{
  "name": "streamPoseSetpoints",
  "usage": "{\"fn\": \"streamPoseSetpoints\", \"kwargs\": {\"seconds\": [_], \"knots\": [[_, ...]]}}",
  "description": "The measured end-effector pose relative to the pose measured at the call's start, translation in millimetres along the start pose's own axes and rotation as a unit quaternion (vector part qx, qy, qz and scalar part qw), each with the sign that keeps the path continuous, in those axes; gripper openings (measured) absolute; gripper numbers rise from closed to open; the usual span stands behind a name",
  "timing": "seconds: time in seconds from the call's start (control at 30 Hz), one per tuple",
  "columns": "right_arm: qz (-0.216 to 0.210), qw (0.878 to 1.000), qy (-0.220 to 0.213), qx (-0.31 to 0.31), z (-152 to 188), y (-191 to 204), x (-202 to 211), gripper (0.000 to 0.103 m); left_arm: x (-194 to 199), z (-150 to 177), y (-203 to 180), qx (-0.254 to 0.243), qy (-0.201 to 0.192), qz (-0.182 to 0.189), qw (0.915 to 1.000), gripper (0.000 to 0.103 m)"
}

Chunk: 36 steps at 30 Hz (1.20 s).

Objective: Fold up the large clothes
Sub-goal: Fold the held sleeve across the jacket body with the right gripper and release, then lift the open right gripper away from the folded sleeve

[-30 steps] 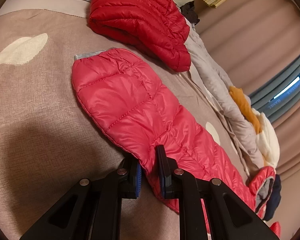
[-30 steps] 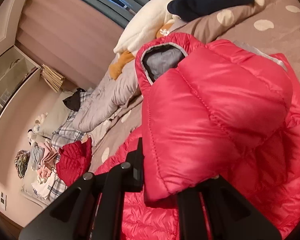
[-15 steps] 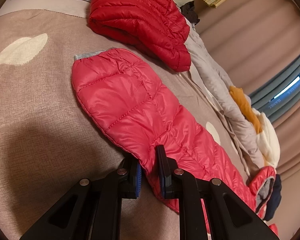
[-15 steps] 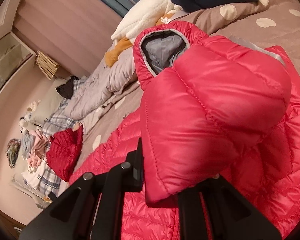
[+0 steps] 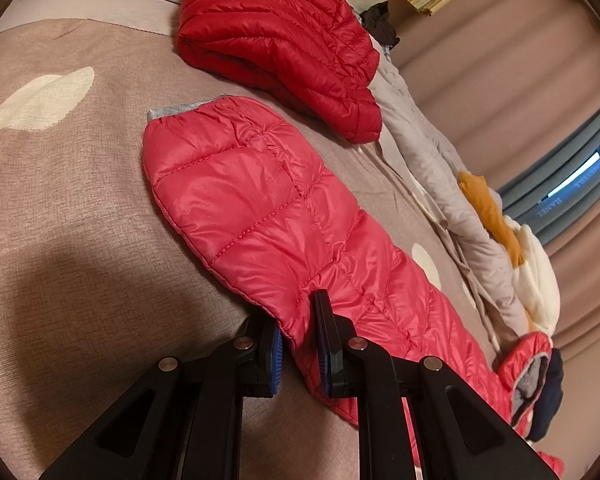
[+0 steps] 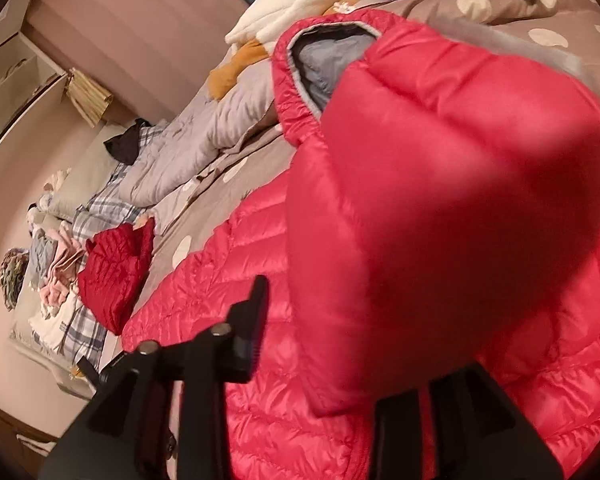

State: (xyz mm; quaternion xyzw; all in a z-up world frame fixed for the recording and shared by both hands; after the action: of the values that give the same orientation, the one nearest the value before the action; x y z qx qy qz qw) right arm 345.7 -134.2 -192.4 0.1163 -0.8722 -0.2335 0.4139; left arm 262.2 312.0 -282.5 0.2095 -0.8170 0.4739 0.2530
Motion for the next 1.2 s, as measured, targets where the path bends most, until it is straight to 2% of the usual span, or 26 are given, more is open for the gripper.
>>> {"fn": "streamPoseSetpoints", "kwargs": {"seconds": [0.17,0.27,0.37,0.7,1.0,1.2], "knots": [[-0.015,1.0,0.013,0.02,2,11,4,0.056,0,0,0,-0.001,0.0,-0.001,1.0,0.015],[-0.027,0.999,0.008,0.026,1,15,10,0.059,0,0,0,-0.001,-0.001,-0.001,1.0,0.015],[-0.016,0.999,-0.014,0.035,-3,18,19,0.063,0,0,0,0.0,0.0,0.0,1.0,0.015],[0.028,0.998,-0.058,0.023,-11,3,22,0.063,-1,0,-2,-0.004,-0.001,-0.004,1.0,0.015],[0.025,0.998,-0.06,0.013,-14,-4,24,0.063,-2,0,-4,-0.006,-0.002,-0.004,1.0,0.015],[0.037,0.997,-0.07,0.01,-15,-9,29,0.063,-2,0,-4,-0.006,-0.002,-0.004,1.0,0.015]]}}
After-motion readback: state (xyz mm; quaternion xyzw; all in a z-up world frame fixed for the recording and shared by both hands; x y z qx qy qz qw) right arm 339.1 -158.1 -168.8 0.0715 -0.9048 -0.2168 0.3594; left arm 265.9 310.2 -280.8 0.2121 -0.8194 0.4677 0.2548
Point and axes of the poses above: each gripper's, at about its wrist camera, not at the fingertips, and x roughly against the way its jaws point, y to its left, z to its underside, the point moved 1 cm from there along -x, roughly the way its jaws point, and after that the axes turned 5 degrees about x, right-handed, at the moved point
